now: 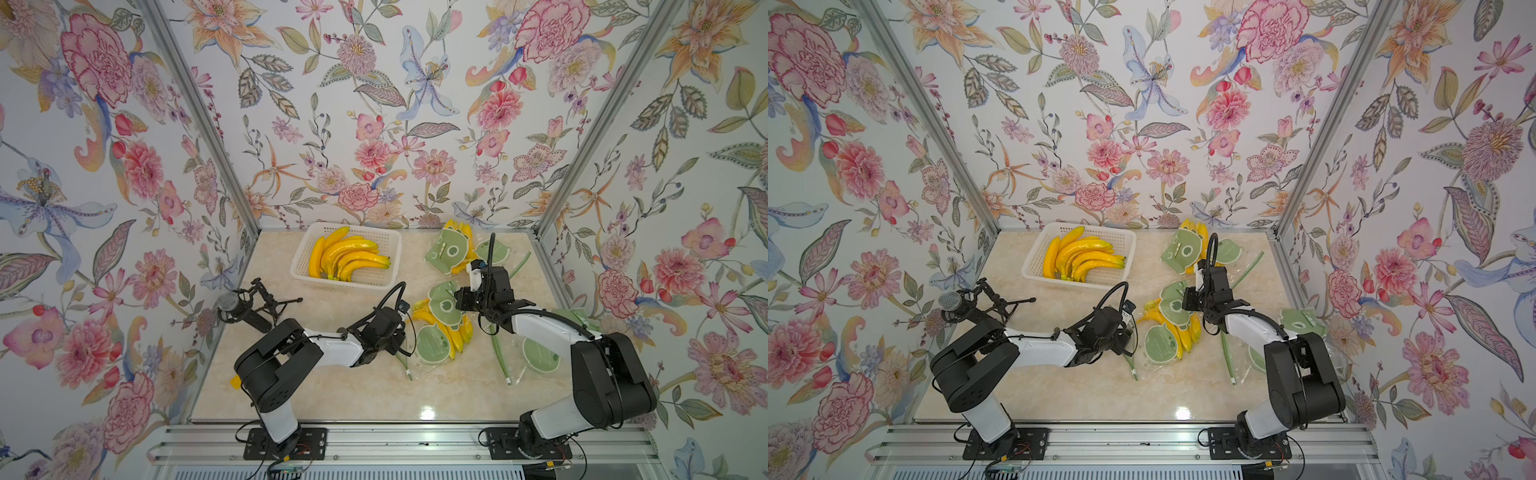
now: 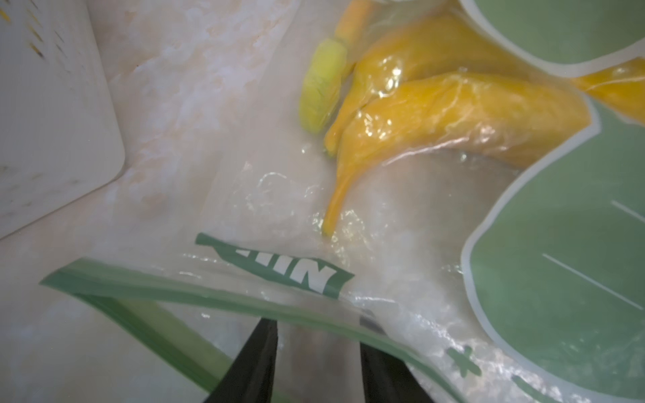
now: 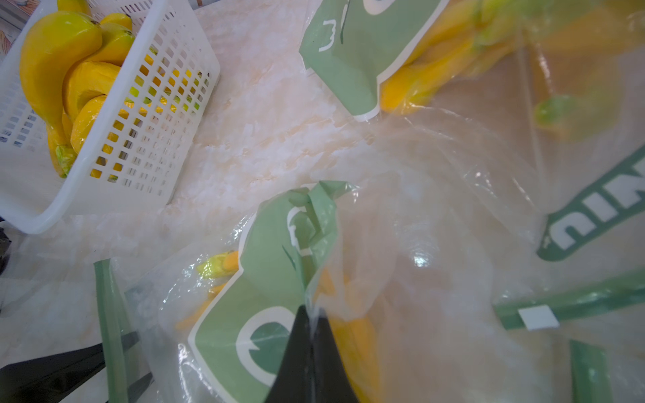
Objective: Open the zip-top bag and take out the banana
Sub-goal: Pick up the banana from the zipper food storage bag.
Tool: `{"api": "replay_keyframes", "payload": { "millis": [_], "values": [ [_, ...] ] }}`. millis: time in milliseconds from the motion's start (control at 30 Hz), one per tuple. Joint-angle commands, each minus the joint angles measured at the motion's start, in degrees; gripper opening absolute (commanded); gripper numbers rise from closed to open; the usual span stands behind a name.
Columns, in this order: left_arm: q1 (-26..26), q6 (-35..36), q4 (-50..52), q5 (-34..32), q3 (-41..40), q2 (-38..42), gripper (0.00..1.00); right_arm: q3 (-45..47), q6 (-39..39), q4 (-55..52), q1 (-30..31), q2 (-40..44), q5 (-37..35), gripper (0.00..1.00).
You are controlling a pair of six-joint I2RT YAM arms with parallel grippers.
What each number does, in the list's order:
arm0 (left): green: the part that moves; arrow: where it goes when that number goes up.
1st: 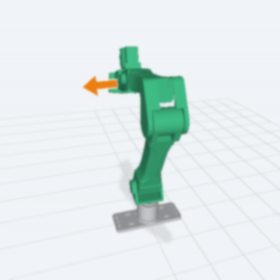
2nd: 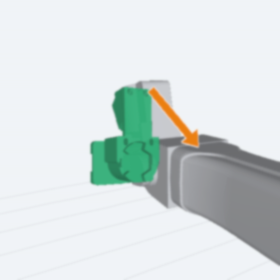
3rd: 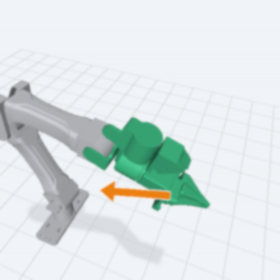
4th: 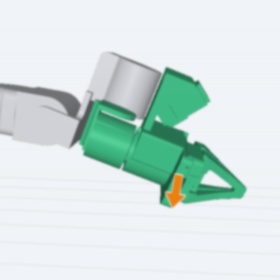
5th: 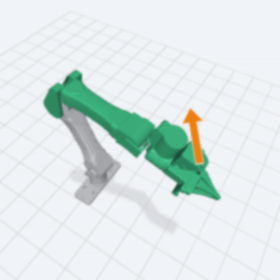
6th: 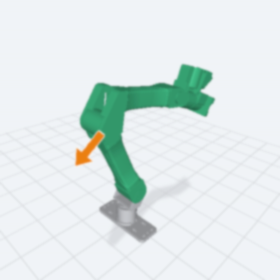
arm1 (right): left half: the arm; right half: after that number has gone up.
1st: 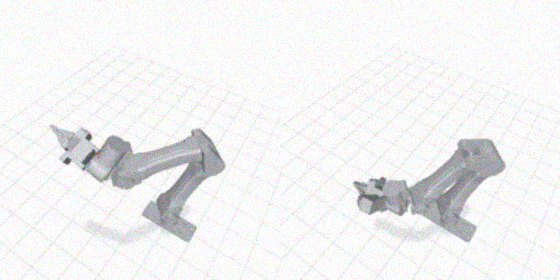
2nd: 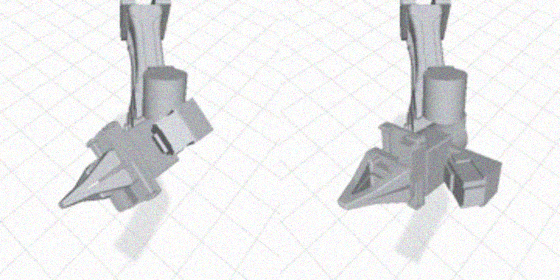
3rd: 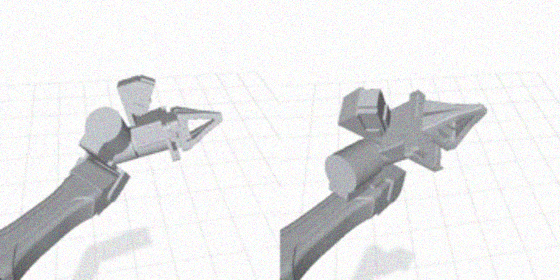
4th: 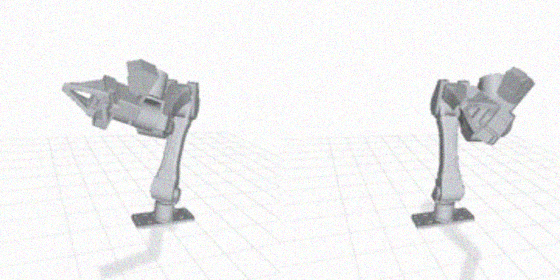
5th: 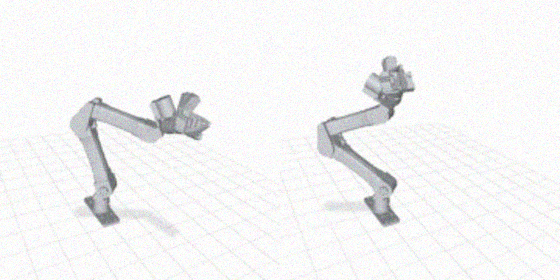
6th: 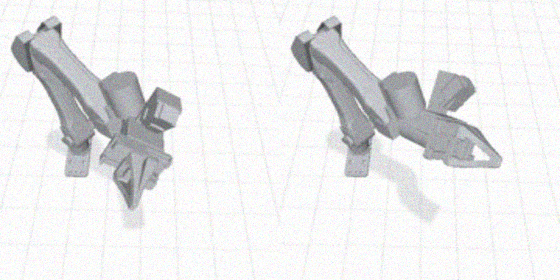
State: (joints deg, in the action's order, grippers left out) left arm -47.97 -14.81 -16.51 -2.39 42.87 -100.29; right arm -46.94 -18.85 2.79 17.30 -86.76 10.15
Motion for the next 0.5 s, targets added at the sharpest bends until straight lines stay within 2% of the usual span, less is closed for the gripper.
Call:
{"api": "replay_keyframes", "payload": {
  "millis": [0,200,300,467],
  "values": [
    [-0.46,0.78,-1.55,1.73,-0.33,-1.11,0.39,-0.35,-0.48,0.73,0.35,0.23,0.80,0.00],
    [-0.46,0.87,-4.89,3.68,-5.66,0.26,0.37,-0.34,-0.54,0.82,-0.31,-0.07,1.42,0.00],
    [-0.46,1.00,-7.05,4.49,-7.34,-0.47,0.41,-0.74,-0.74,0.82,-0.09,-0.33,2.15,0.00],
    [-0.46,1.43,-9.51,5.38,-5.42,-3.58,0.48,-0.84,-1.58,1.22,0.67,-0.38,3.05,0.00]
  ]
}}
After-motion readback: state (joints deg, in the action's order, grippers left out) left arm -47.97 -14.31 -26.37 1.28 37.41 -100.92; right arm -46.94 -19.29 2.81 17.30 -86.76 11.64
